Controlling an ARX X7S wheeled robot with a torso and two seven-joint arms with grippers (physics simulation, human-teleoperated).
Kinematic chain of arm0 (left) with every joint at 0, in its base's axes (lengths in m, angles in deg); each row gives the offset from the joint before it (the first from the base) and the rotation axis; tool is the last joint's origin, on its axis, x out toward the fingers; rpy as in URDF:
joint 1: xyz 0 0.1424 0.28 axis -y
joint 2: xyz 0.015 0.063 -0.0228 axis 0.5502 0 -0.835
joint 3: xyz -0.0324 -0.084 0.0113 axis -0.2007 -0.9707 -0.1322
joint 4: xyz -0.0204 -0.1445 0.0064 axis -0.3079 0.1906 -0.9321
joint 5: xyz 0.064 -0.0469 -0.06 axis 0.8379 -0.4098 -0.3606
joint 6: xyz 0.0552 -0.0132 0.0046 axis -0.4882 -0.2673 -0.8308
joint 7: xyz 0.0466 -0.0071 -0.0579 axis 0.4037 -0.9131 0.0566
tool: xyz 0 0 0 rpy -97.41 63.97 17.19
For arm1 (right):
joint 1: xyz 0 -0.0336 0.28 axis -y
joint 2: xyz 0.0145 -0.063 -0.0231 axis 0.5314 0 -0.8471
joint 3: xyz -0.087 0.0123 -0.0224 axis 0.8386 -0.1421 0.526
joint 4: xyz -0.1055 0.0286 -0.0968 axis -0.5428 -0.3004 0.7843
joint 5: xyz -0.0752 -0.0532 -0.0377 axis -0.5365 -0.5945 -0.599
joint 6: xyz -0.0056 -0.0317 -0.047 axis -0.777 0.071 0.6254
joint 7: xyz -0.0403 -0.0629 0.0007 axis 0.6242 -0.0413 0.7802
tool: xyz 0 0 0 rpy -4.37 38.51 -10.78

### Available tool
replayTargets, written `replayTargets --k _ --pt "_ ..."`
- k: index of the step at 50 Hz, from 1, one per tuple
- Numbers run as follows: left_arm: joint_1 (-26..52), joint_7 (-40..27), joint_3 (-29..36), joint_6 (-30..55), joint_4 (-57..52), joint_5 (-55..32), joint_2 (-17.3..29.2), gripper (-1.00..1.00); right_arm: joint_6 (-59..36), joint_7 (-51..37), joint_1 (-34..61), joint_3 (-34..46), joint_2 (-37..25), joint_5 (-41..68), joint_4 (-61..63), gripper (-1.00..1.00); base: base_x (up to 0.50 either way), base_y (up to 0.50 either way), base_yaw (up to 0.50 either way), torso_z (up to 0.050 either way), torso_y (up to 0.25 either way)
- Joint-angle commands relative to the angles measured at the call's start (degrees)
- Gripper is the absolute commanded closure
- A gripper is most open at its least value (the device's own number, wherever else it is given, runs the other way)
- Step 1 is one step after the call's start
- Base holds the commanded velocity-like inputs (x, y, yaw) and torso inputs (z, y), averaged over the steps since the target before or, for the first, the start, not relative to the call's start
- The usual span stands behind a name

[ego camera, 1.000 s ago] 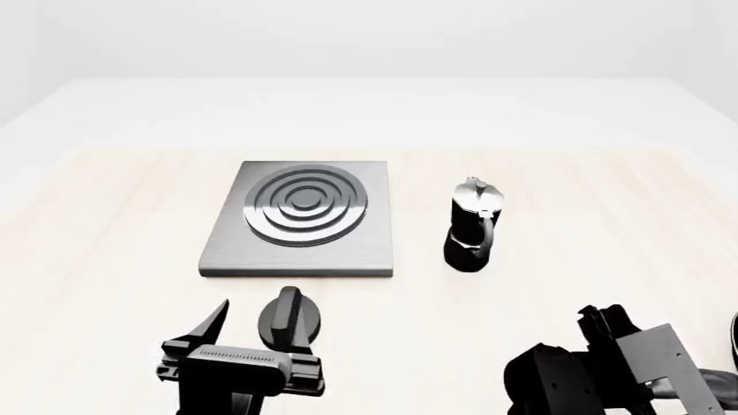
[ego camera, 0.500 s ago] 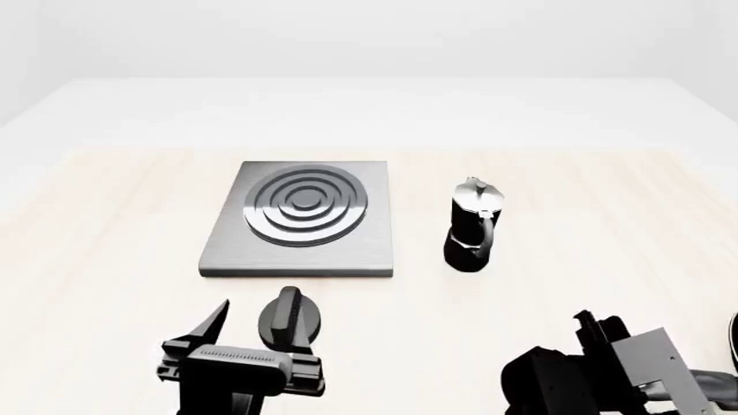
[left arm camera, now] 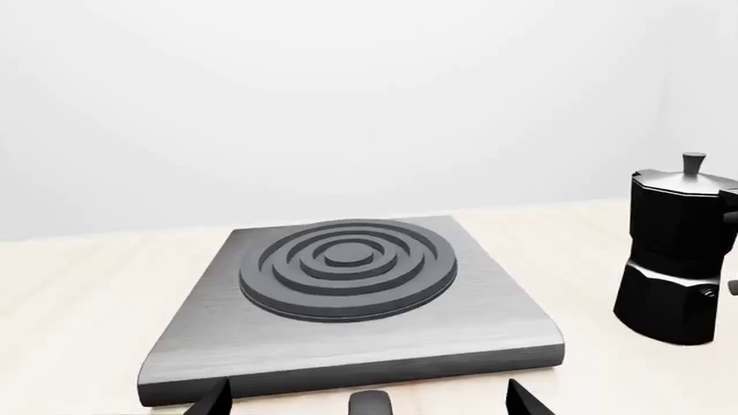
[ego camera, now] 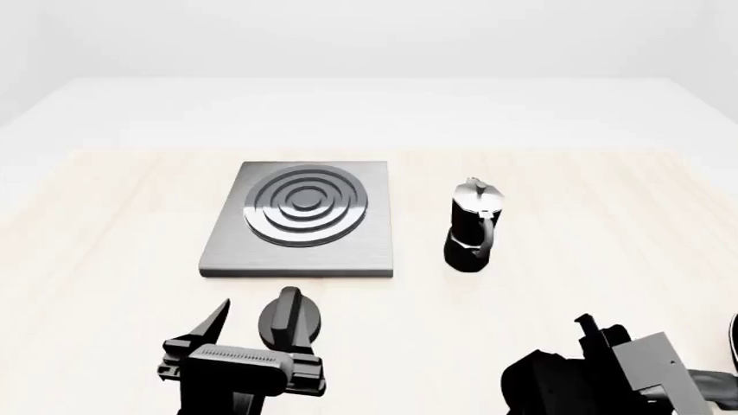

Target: Put the frying pan on the stove.

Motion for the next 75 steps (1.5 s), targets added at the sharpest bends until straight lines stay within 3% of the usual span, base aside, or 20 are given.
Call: replayTargets --k 1,45,75 --pt "0.0 -0.1 0.1 -0.4 0.4 -0.1 0.1 -1.0 -0.2 0.6 -0.6 1.3 -0.6 -0.3 0.3 1.0 0.0 0.0 0.0 0.0 0.0" --pt "0.1 -0.8 1.2 -0.9 1.2 0.0 0.5 -1.0 -7.9 -2.4 -4.1 9.0 -4.5 -9.2 21.6 1.0 0.0 0.0 0.0 0.0 0.0" --pt "0.3 -1.3 1.7 -0.6 0.4 -0.3 1.0 -1.0 -12.1 5.2 -5.1 14.1 -7.6 -7.5 32.2 1.0 0.0 0.0 0.0 0.0 0.001"
